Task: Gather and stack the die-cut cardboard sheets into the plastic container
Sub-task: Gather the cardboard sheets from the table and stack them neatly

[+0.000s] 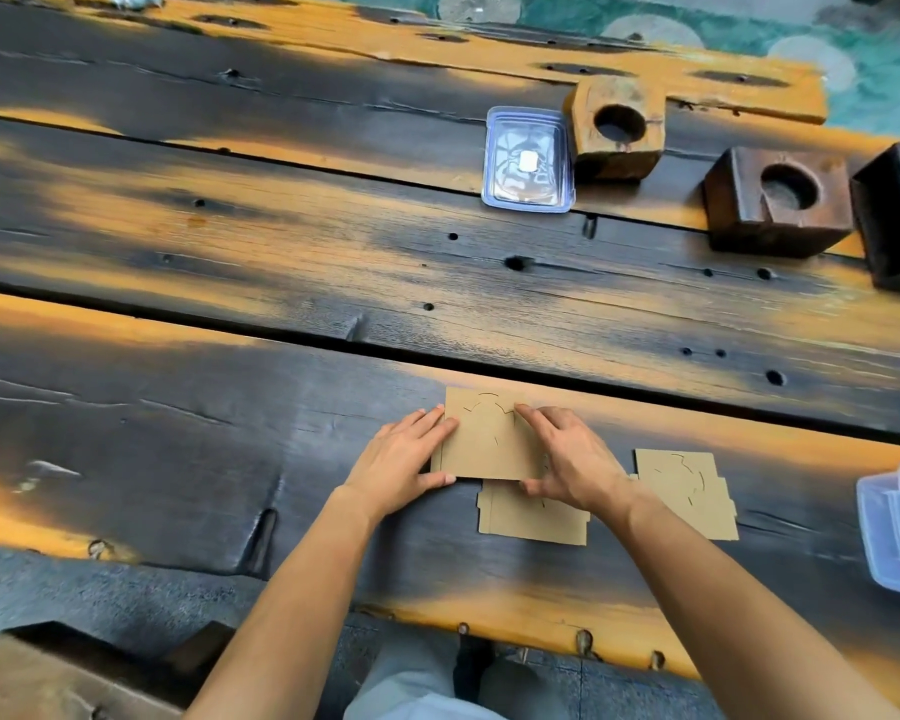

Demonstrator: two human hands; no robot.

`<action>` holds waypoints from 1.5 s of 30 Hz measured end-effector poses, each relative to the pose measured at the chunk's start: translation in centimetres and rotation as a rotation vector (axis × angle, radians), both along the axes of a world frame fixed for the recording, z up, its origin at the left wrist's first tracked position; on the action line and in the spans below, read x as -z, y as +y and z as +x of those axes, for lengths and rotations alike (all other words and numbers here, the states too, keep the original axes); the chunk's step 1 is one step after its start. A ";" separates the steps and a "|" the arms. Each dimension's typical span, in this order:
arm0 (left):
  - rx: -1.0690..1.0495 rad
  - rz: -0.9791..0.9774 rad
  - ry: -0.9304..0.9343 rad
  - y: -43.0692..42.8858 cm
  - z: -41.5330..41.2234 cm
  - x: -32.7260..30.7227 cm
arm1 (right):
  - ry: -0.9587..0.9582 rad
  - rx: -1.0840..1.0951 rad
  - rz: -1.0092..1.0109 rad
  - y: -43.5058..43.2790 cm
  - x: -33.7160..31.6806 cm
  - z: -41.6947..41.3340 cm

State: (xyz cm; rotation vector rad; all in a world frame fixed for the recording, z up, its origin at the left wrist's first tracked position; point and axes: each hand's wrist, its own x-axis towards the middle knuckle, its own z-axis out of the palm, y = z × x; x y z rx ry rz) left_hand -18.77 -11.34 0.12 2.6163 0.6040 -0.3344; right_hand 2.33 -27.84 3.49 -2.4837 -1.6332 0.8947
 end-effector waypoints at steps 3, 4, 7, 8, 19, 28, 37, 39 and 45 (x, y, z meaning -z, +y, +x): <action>0.000 -0.003 0.005 -1.5 0.6 0.2 | -0.005 0.000 -0.018 -1.5 0.4 0.5; -0.001 -0.002 0.005 -2.0 0.7 0.2 | -0.010 0.003 -0.022 -2.0 0.6 0.6; 0.008 0.000 0.023 -3.6 1.1 0.3 | -0.024 0.014 -0.039 -3.4 1.0 1.0; 0.012 0.001 0.033 -4.0 1.2 0.5 | -0.024 0.014 -0.043 -3.7 1.2 1.0; 0.034 -0.002 0.078 -7.0 2.0 1.8 | -0.036 0.017 -0.069 -7.1 2.7 1.6; 0.049 -0.009 0.100 -7.8 1.9 2.9 | -0.059 0.012 -0.102 -8.0 4.1 0.9; 0.077 -0.018 0.106 -8.0 2.4 3.7 | -0.094 0.040 -0.112 -8.7 5.1 0.6; 0.076 -0.025 0.103 -8.2 2.5 3.8 | -0.099 0.045 -0.112 -8.9 5.2 0.6; 0.071 -0.038 0.098 -8.3 2.5 3.8 | -0.077 0.022 -0.108 -9.1 5.3 0.9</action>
